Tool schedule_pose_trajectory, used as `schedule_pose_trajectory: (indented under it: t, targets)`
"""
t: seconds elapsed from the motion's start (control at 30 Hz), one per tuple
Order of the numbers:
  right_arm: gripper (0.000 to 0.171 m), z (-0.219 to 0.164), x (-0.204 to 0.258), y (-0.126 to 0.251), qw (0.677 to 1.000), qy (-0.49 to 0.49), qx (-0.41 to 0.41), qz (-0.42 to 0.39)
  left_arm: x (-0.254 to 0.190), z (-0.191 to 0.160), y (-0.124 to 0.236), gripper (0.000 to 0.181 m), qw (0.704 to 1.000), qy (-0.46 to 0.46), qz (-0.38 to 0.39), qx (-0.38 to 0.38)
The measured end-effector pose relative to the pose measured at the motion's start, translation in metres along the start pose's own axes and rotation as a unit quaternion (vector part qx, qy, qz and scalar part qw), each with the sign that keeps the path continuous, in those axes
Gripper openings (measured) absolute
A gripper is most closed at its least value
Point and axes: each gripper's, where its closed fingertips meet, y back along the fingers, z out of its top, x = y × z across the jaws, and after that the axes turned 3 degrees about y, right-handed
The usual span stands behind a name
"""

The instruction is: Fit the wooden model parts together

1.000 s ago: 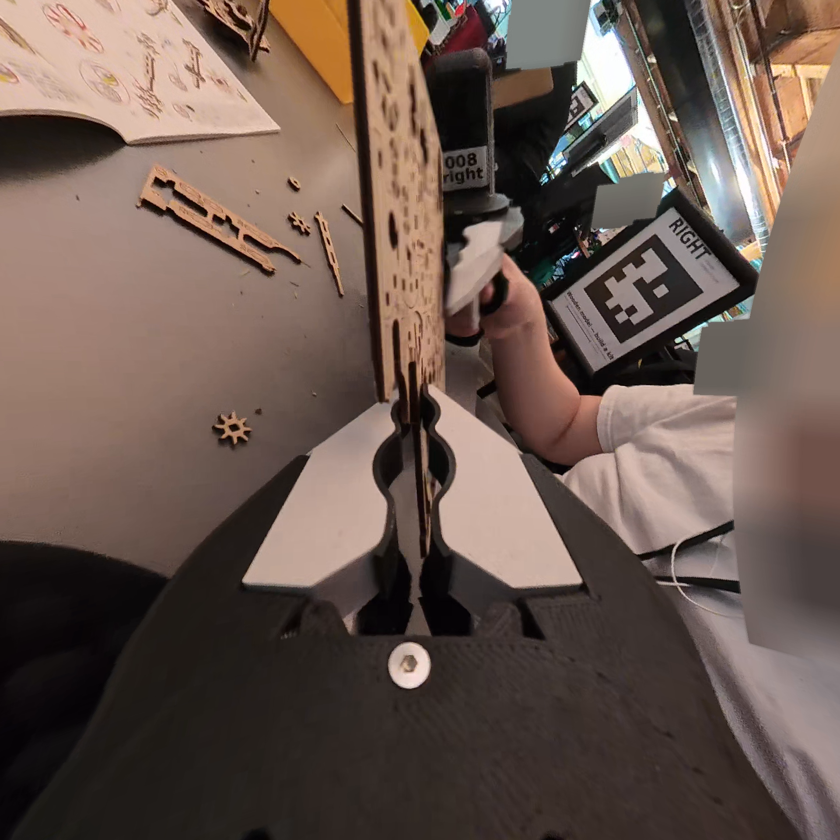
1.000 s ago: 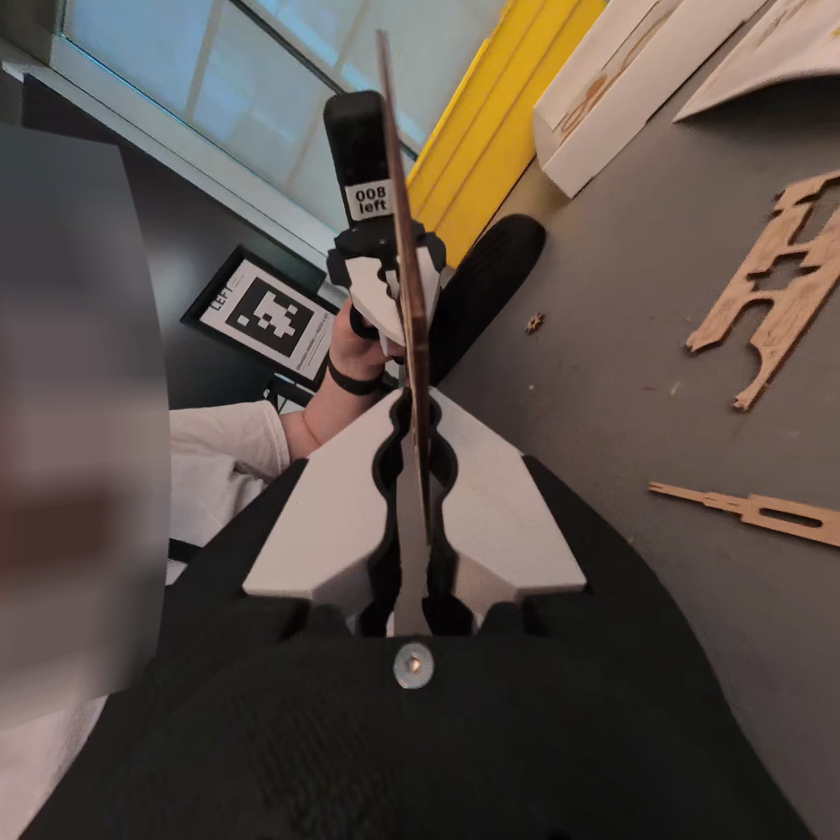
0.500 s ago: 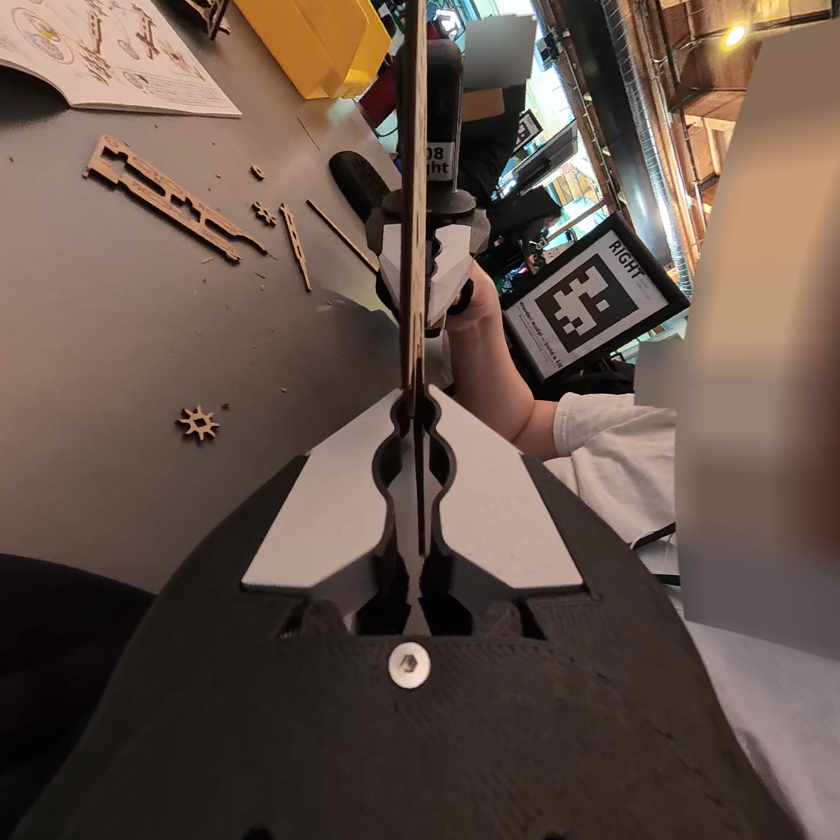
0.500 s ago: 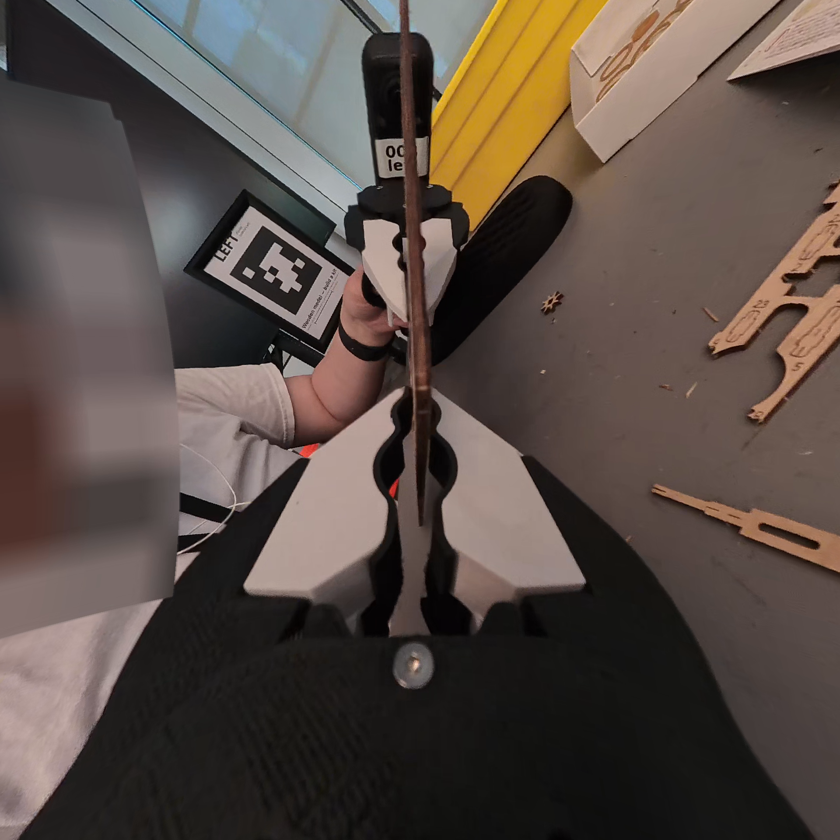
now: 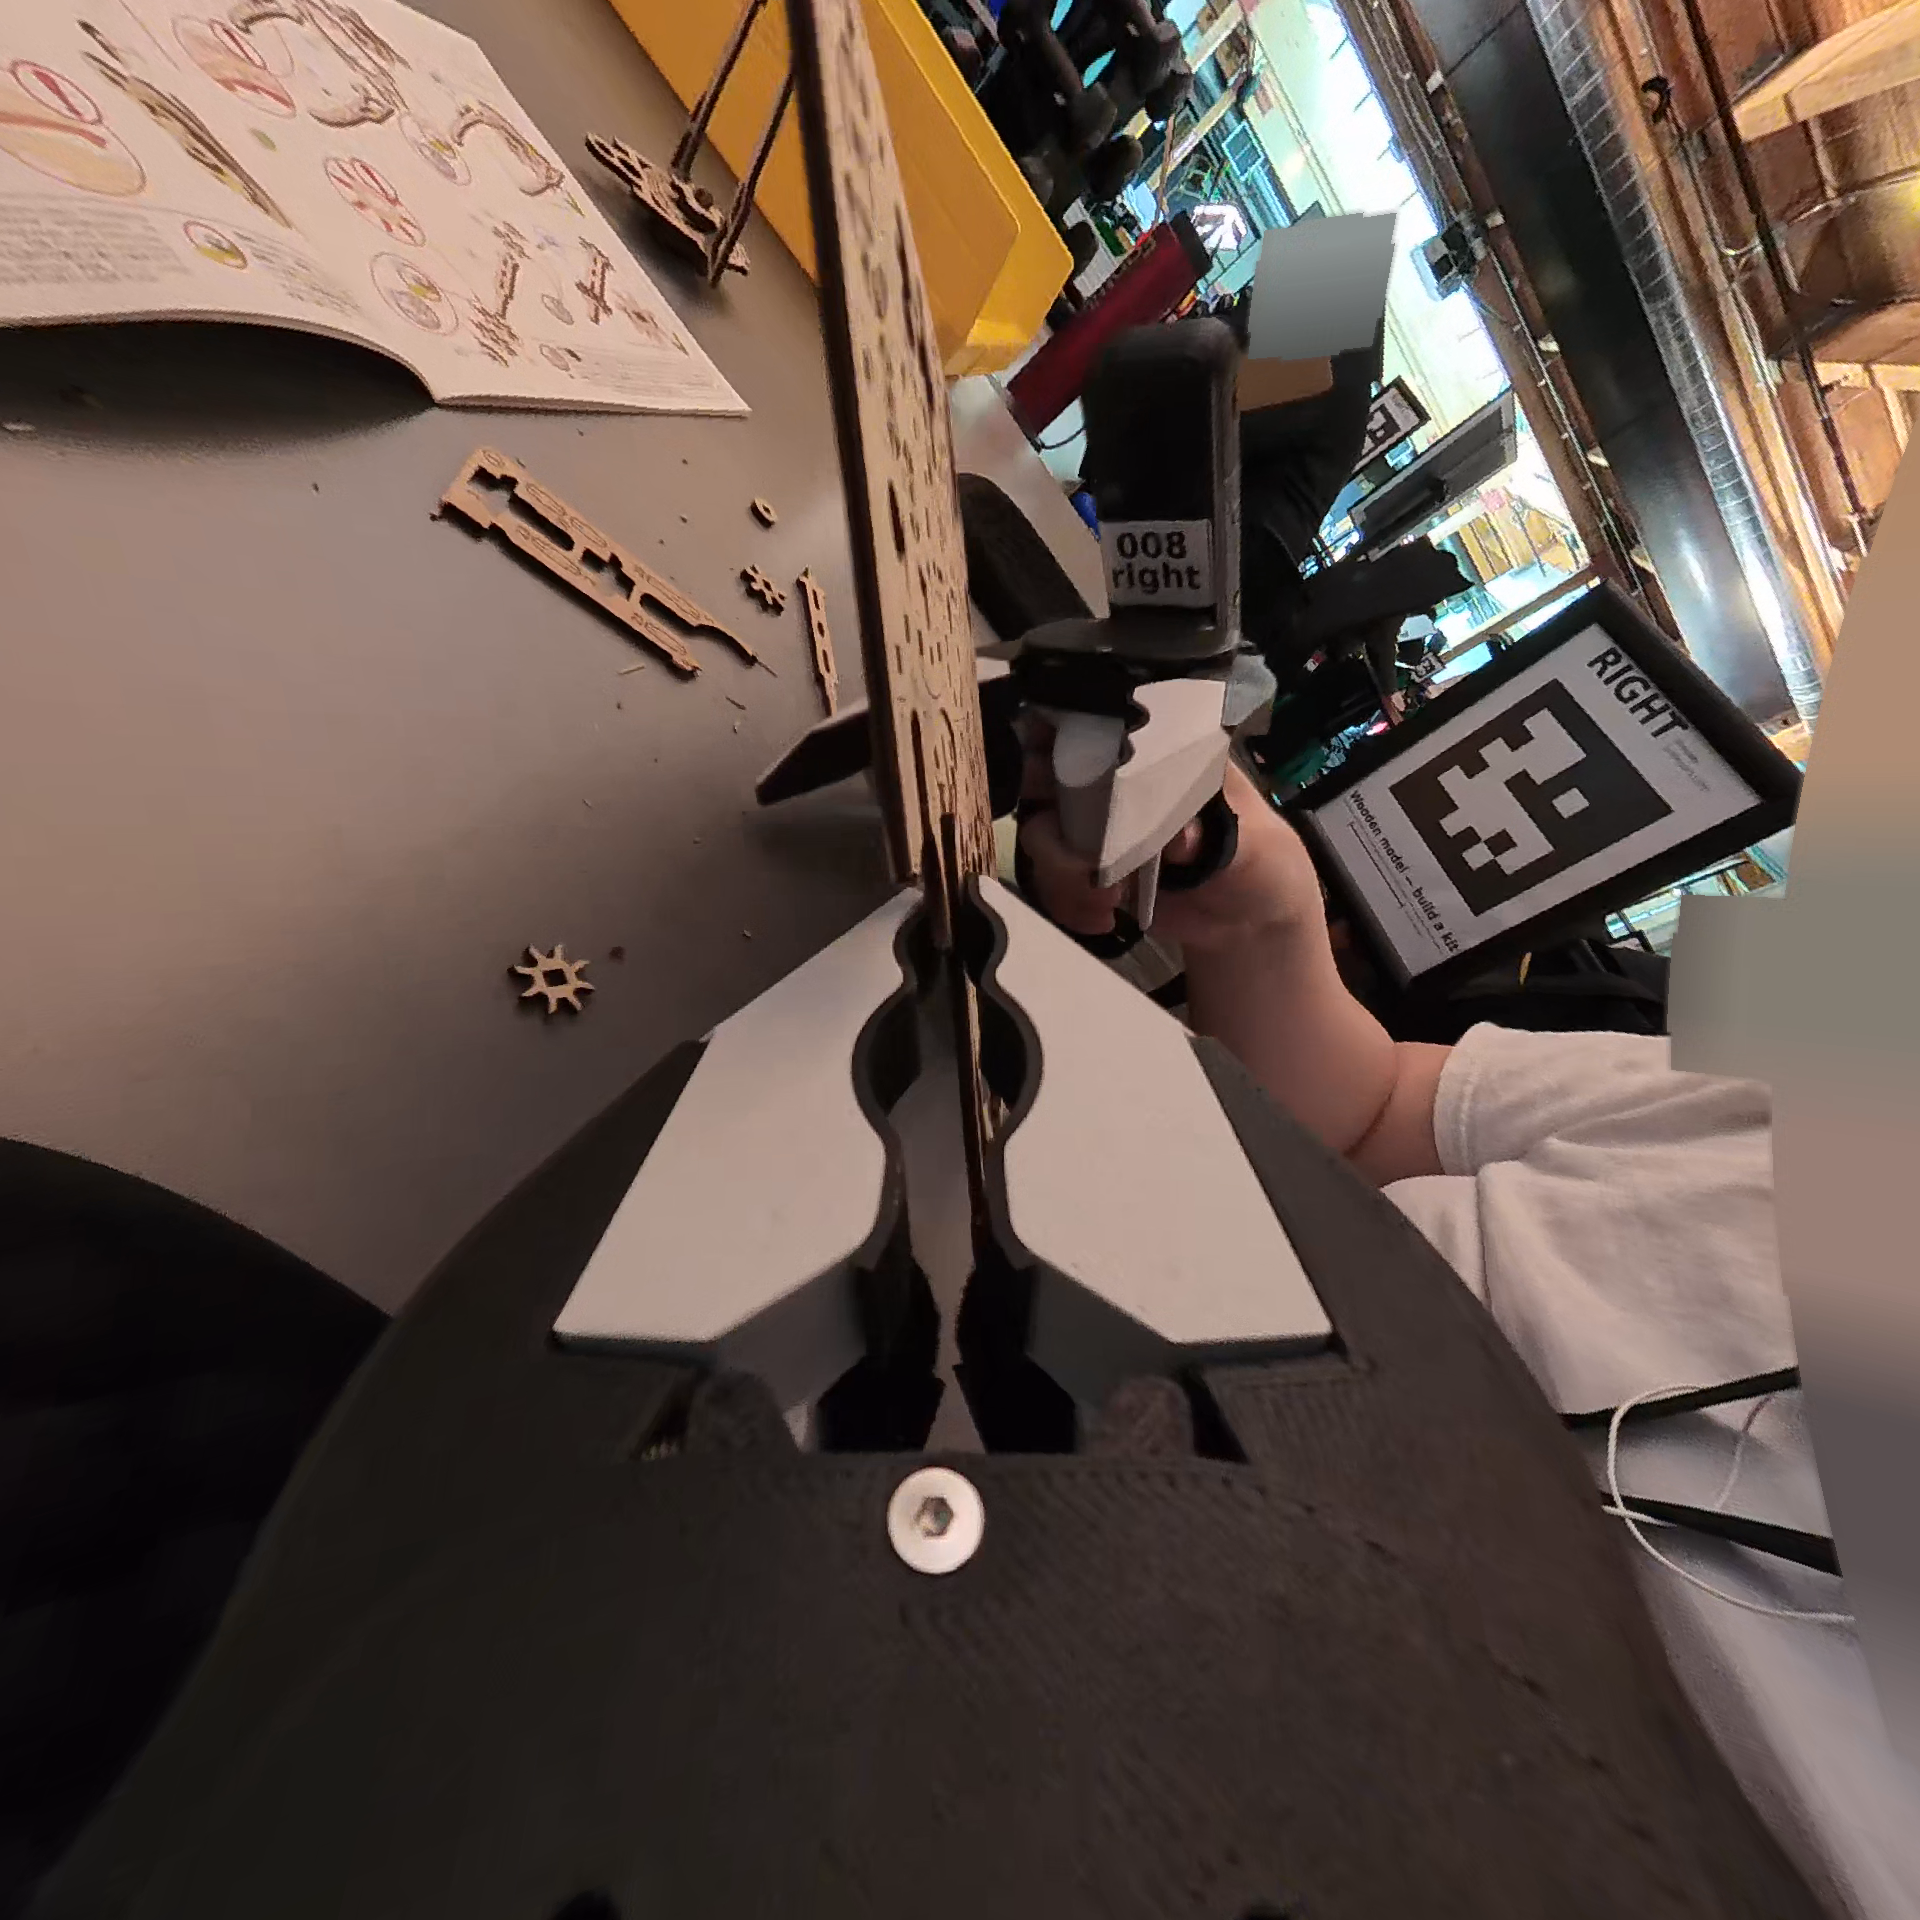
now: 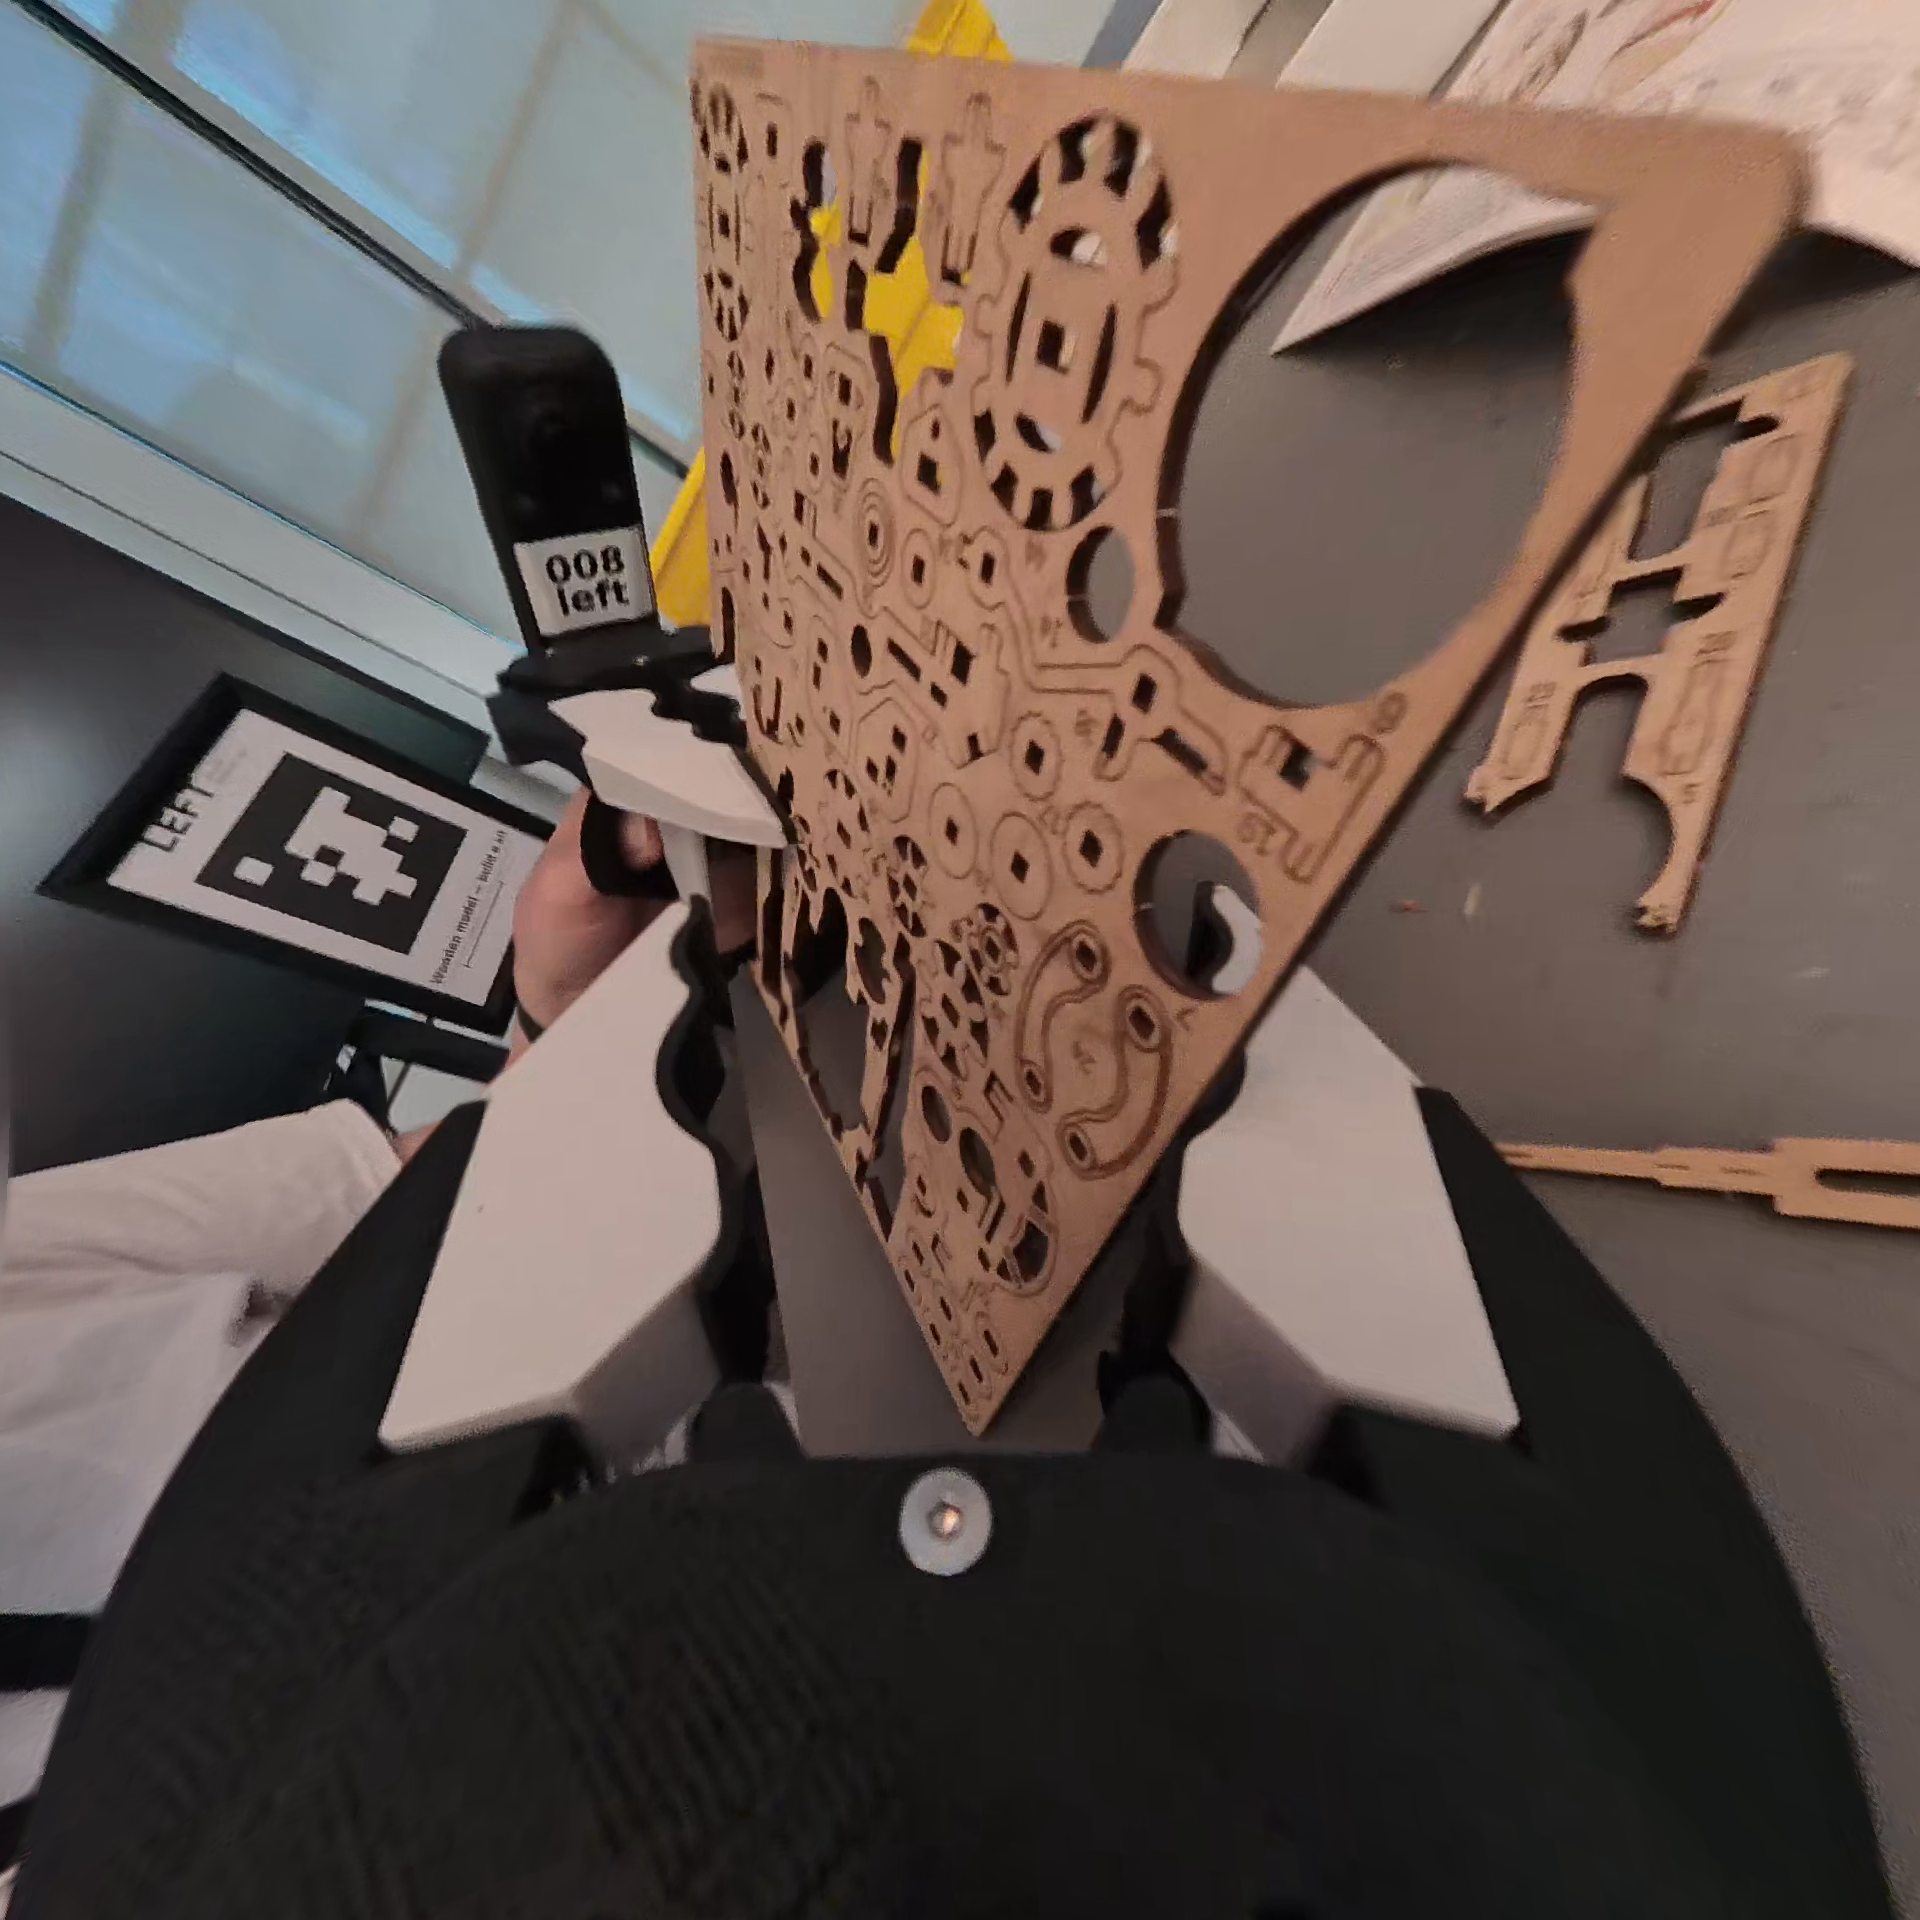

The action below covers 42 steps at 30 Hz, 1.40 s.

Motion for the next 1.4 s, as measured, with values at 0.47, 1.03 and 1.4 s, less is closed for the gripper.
schedule_pose_trajectory:
  t: [0.47, 1.03, 1.4]
  targets:
    - [0.071, 0.012, -0.004, 0.001, 0.998, 0.016, -0.053, -0.022, -0.006, 0.004, 0.0, 0.002, 1.0, -0.008, -0.008, -0.028]
    - [0.101, 0.009, -0.019, -0.005, 0.985, 0.088, -0.031, -0.147, -0.003, 0.002, -0.001, 0.001, 0.998, -0.03, 0.022, -0.041]
    - [0.101, 0.009, -0.022, -0.004, 0.979, 0.105, -0.032, -0.173, 0.0, 0.0, -0.001, 0.001, 0.998, -0.041, 0.041, -0.04]
